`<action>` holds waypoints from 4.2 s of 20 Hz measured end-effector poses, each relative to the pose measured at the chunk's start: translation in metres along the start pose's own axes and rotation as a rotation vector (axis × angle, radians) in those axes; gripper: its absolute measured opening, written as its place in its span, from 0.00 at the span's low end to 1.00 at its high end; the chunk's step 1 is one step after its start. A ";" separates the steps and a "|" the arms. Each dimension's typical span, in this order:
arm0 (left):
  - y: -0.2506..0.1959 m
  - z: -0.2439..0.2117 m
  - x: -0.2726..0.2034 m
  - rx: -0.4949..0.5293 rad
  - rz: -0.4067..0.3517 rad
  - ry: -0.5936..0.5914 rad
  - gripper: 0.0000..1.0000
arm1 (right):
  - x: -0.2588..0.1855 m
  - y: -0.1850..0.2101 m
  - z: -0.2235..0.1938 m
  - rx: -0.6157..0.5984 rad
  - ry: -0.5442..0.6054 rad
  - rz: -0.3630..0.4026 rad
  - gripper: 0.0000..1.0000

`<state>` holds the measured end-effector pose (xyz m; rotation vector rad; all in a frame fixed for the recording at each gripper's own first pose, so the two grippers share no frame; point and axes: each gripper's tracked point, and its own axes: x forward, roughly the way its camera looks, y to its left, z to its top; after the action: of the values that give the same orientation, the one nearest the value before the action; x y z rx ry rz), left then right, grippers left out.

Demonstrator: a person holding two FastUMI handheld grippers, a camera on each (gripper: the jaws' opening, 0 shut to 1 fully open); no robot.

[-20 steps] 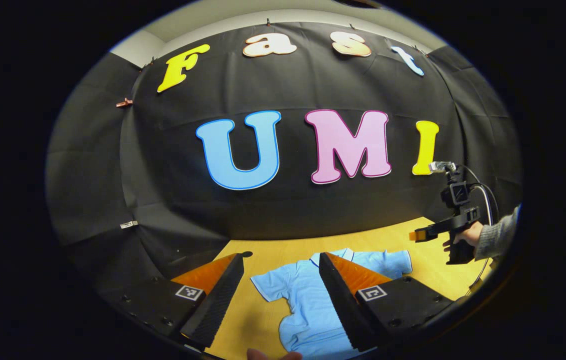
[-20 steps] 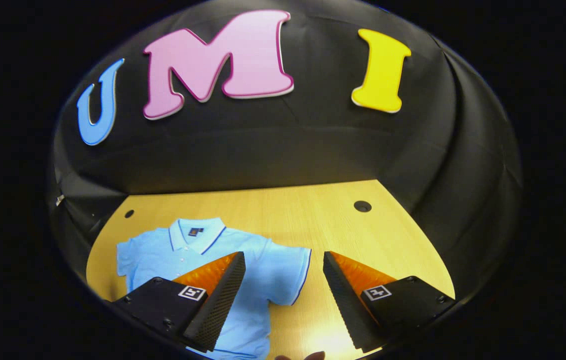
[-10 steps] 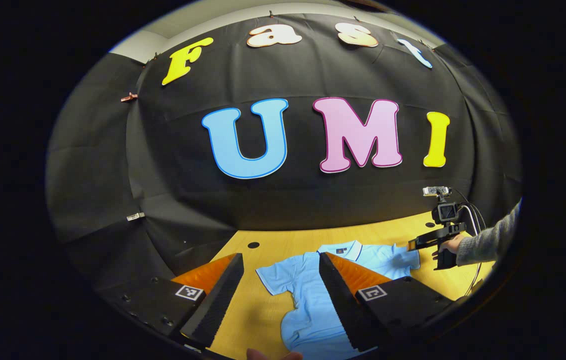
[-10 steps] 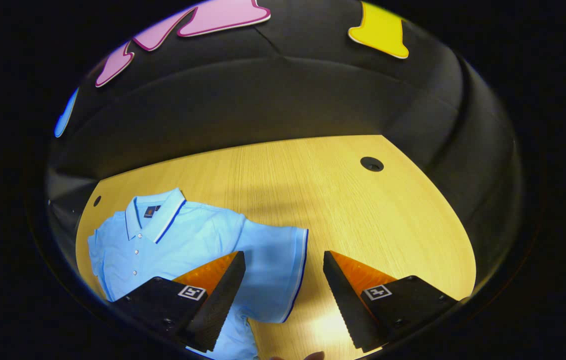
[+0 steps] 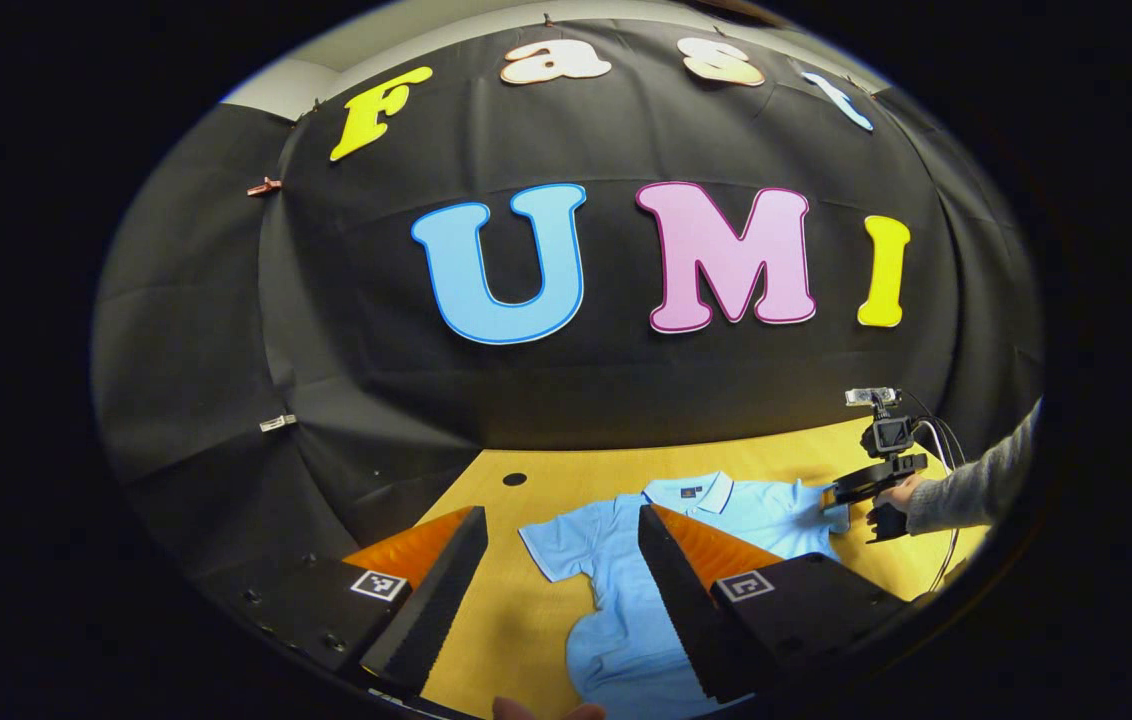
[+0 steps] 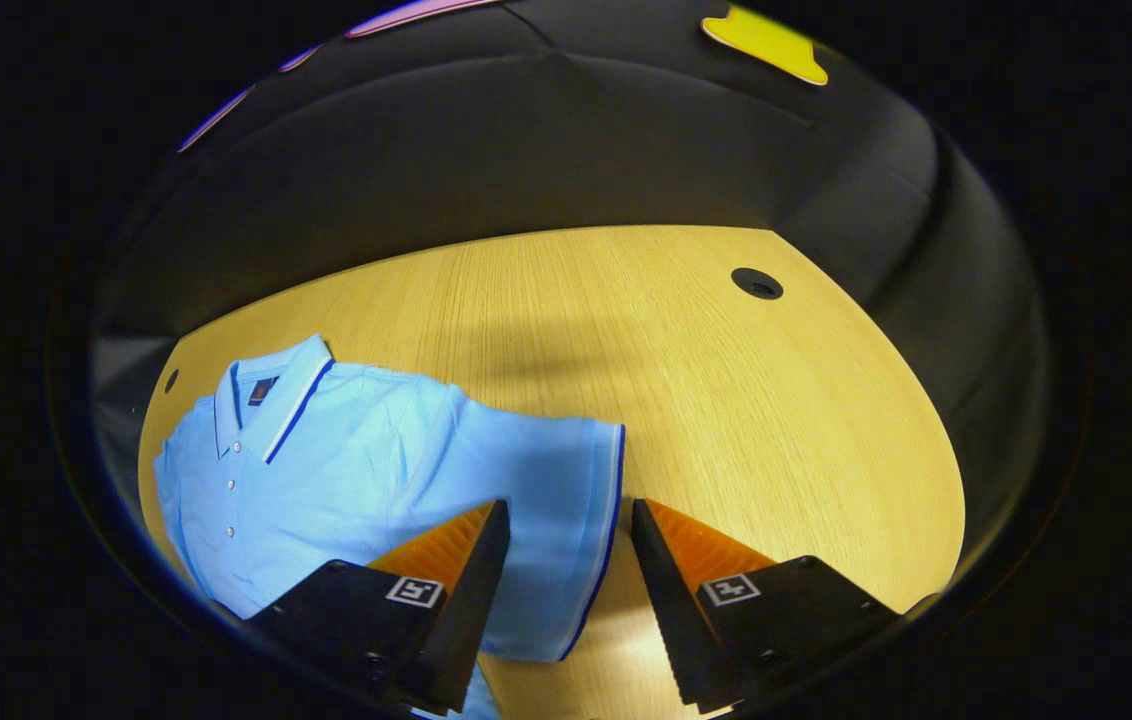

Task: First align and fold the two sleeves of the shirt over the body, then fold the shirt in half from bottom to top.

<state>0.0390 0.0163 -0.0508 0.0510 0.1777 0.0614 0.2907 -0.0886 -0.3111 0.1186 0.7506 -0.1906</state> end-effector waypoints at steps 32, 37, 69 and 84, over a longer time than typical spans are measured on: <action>0.094 -0.027 -0.047 -0.051 0.140 0.021 0.96 | -0.086 0.269 -0.046 -0.368 -0.064 0.349 0.05; 0.102 -0.035 -0.056 -0.058 0.162 0.034 0.96 | -0.075 0.276 -0.064 -0.406 -0.034 0.331 0.05; 0.060 -0.037 0.060 -0.039 0.015 0.042 0.96 | -0.202 0.231 0.046 -0.216 -0.432 0.416 0.96; 0.040 -0.177 0.277 -0.205 -0.005 0.430 0.97 | -0.271 0.084 0.047 -0.118 -0.504 0.296 0.96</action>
<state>0.2770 0.0826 -0.2714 -0.1687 0.6000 0.0847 0.1463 0.0200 -0.0875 0.0639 0.2347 0.1063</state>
